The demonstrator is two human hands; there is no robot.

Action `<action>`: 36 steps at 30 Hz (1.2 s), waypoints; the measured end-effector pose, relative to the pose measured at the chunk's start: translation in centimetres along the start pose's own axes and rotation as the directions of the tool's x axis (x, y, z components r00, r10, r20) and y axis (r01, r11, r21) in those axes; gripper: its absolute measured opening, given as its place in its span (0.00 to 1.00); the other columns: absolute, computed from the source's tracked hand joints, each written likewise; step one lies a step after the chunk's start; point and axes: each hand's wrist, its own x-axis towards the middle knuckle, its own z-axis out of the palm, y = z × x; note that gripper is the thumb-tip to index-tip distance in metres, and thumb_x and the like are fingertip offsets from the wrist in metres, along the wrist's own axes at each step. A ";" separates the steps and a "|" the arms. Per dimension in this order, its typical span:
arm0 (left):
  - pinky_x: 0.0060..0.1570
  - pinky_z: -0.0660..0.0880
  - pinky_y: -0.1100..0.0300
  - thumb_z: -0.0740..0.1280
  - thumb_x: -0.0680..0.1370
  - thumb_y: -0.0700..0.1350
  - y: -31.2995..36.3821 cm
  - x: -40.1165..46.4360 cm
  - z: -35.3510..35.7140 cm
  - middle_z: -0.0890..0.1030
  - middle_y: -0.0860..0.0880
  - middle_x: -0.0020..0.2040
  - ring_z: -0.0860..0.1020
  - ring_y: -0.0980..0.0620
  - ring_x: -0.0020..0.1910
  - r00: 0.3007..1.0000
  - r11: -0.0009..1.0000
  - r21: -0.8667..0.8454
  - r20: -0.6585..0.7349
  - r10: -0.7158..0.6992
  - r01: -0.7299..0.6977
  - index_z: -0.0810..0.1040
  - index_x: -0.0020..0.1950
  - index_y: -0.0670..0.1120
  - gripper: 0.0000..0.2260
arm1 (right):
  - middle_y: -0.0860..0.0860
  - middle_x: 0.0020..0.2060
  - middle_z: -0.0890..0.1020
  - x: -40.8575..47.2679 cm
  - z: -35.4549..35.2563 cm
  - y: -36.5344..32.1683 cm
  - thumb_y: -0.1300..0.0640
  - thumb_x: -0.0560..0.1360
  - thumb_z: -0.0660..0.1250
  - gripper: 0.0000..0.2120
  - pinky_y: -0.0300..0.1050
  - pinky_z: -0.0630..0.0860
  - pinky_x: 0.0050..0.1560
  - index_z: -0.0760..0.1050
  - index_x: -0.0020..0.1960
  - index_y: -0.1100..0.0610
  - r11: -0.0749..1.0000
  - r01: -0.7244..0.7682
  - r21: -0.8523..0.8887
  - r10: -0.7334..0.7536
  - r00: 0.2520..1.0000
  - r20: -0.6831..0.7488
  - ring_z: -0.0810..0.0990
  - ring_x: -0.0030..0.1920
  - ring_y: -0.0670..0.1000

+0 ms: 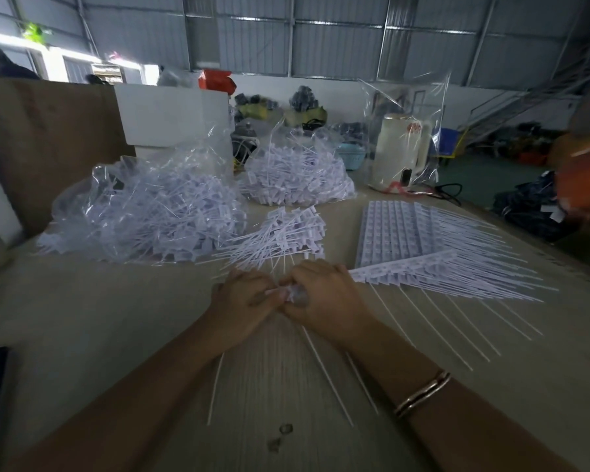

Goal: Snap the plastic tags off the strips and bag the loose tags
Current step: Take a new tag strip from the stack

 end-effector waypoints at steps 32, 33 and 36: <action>0.42 0.69 0.57 0.61 0.73 0.44 -1.4 -0.1 -0.6 0.77 0.47 0.37 0.74 0.53 0.39 0.994 0.654 -0.748 0.082 -0.078 0.113 0.75 0.36 0.45 0.08 | 0.55 0.40 0.83 0.1 0.0 -0.2 0.60 0.80 0.59 0.10 0.50 0.79 0.45 0.79 0.48 0.61 0.695 -0.187 0.694 0.205 0.977 0.057 0.81 0.38 0.54; 0.45 0.72 0.55 0.61 0.74 0.45 -1.7 -0.1 -1.0 0.79 0.45 0.40 0.77 0.50 0.42 0.986 0.529 -0.833 0.112 -0.124 0.161 0.77 0.39 0.44 0.08 | 0.56 0.41 0.83 0.1 -0.2 0.0 0.60 0.80 0.59 0.10 0.48 0.79 0.44 0.79 0.49 0.58 0.595 -0.227 0.771 0.290 0.955 0.057 0.82 0.39 0.54; 0.49 0.74 0.55 0.64 0.75 0.45 -1.9 -0.2 -1.3 0.81 0.44 0.44 0.79 0.49 0.46 0.984 0.518 -0.840 0.100 -0.148 0.164 0.81 0.42 0.43 0.08 | 0.52 0.41 0.83 -0.4 -0.6 1.0 0.58 0.79 0.60 0.08 0.40 0.79 0.44 0.77 0.51 0.52 0.550 -0.267 0.791 0.347 0.935 0.074 0.82 0.40 0.48</action>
